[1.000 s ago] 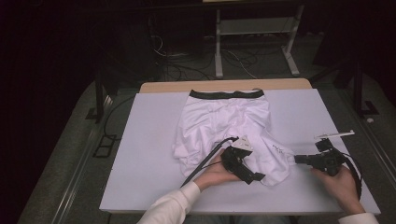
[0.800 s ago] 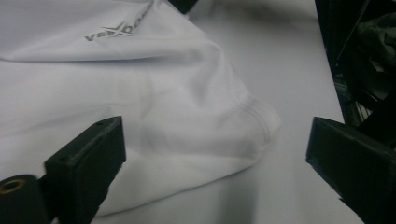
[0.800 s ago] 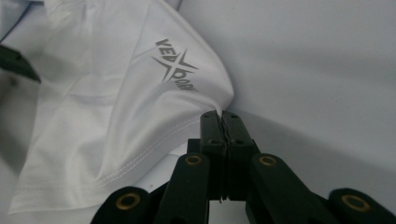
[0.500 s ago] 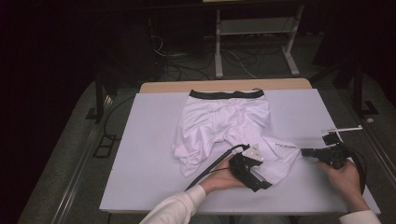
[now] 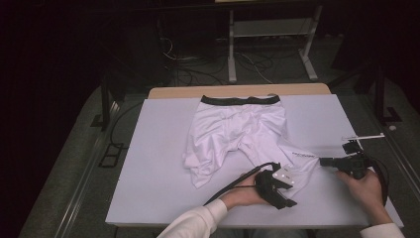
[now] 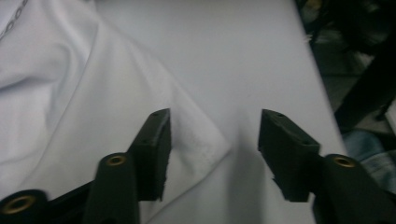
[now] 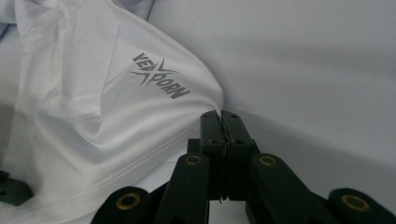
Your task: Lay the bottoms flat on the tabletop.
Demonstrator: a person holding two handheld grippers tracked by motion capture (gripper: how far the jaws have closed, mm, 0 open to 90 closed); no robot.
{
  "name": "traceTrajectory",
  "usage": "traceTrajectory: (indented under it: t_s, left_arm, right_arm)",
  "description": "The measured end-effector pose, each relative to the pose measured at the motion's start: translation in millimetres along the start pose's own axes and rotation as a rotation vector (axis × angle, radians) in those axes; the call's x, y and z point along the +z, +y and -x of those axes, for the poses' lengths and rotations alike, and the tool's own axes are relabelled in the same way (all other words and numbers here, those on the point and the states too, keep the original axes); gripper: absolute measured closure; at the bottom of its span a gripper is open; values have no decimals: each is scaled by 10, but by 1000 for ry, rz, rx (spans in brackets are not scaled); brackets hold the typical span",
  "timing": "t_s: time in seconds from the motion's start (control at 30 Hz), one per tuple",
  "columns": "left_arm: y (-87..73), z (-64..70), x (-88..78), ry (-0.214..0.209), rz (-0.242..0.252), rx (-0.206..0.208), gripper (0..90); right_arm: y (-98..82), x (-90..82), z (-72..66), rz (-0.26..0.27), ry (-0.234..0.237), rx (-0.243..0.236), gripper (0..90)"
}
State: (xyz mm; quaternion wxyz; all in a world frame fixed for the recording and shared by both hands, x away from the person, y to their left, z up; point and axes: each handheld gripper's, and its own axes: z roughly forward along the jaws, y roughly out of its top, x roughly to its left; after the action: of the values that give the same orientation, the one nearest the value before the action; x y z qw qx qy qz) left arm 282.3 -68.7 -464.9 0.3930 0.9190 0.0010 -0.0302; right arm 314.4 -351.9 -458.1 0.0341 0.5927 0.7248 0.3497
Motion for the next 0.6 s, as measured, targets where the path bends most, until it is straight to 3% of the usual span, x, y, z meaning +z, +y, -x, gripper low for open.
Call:
traceTrajectory:
  t_s: [0.13, 0.23, 0.3, 0.4, 0.53, 0.6]
  left_arm:
    - [20, 16, -4, 71, -19, -4, 620]
    - [4, -7, -7, 107, -2, -40, 763]
    - [-9, -36, -12, 109, 10, -78, 853]
    - [-5, -40, -34, 106, -2, -105, 864]
    - [-14, 41, -123, 90, -47, -86, 865]
    - [-64, 88, -195, 86, -38, -81, 865]
  right_arm:
    - [0, -2, -8, -1, 4, -1, 875]
    - [-2, -3, -13, -4, 6, -4, 876]
    - [-9, -17, -23, 0, 14, -3, 876]
    - [-56, -80, -55, 9, 40, 14, 876]
    - [-183, -201, -129, 18, 88, 43, 876]
    - [-238, -243, -167, 17, 104, 48, 876]
